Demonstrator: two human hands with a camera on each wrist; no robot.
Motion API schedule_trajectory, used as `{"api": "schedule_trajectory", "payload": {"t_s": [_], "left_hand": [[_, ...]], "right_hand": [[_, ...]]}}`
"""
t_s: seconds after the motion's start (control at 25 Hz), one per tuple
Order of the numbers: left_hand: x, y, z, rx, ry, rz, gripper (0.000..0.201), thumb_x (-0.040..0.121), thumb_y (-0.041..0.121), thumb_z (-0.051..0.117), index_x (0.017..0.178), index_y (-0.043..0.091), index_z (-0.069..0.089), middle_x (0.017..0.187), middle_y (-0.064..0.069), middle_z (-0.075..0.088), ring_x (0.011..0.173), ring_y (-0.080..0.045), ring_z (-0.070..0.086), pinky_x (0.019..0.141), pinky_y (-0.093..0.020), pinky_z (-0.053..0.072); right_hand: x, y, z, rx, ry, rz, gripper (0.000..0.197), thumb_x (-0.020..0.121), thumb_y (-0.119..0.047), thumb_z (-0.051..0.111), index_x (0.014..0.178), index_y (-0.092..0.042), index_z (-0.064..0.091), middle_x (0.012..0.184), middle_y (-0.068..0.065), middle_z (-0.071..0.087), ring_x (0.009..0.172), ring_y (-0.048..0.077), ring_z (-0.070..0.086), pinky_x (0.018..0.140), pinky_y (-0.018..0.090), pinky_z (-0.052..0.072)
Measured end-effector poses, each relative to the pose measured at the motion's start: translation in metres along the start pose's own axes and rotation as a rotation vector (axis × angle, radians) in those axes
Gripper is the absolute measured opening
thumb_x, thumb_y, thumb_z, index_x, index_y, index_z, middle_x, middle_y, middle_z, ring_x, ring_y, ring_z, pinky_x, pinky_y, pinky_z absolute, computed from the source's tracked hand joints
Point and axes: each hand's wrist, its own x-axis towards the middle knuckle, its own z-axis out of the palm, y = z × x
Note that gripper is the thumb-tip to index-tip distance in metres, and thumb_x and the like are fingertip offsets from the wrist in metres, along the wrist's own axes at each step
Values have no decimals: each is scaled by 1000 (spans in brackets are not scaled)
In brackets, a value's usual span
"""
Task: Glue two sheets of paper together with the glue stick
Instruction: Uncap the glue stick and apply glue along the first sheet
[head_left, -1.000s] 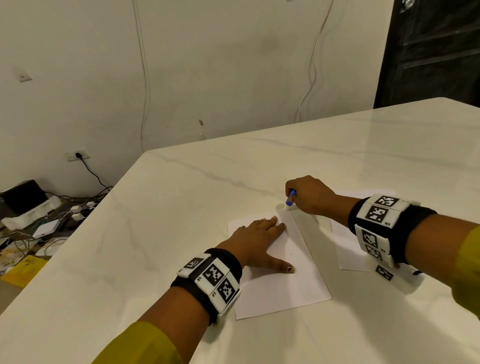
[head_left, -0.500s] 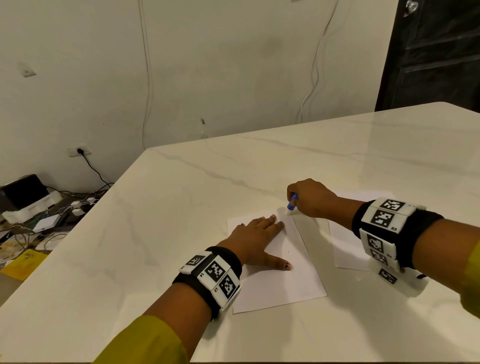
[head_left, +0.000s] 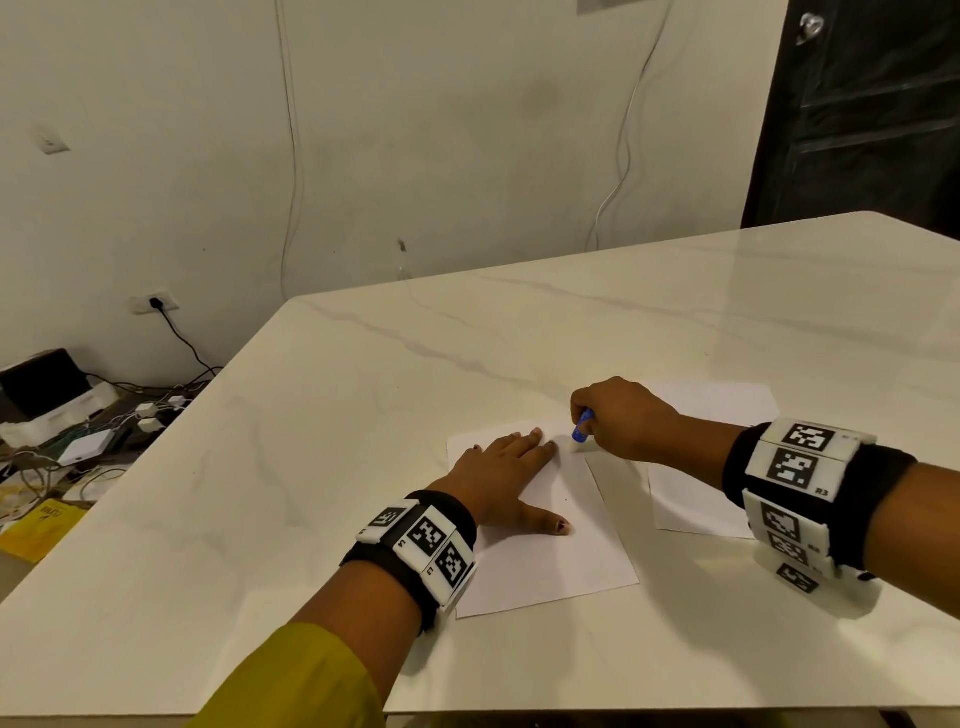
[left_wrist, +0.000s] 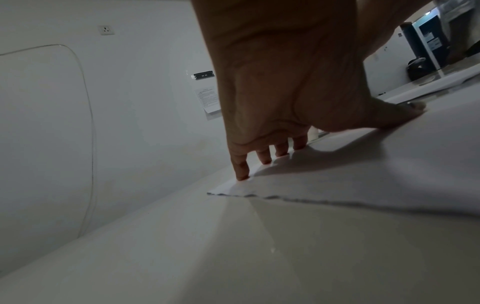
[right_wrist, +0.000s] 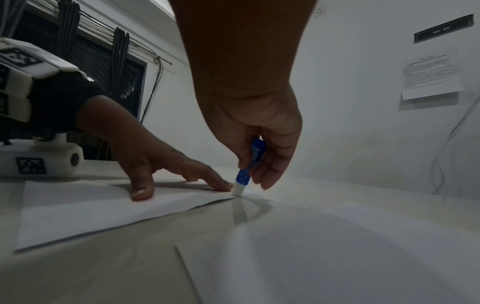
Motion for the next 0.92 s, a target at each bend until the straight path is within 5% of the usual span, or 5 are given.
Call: {"api": "schedule_trajectory", "payload": {"t_s": [0.68,0.92], "left_hand": [[2,-3,3,-2,9,0,100,78,66,54,151,25,0,161,4,-7,149,-19,-1,120,-50,11],[3,-4,5,-4,5,-1,100,78,66,53,151,25,-2,161,5,-8,149,-19,-1,120,-49,10]], "right_hand": [[-53,2,5,-15,-73,-33,25,88,-3,53,109,-13,62,111,11,64,82,20,47,71,25,36],[-70,2,7,-14,-90,-50,23,89,-5,53,107,-15,62,102,7,61,81,19,46,56,16,30]]}}
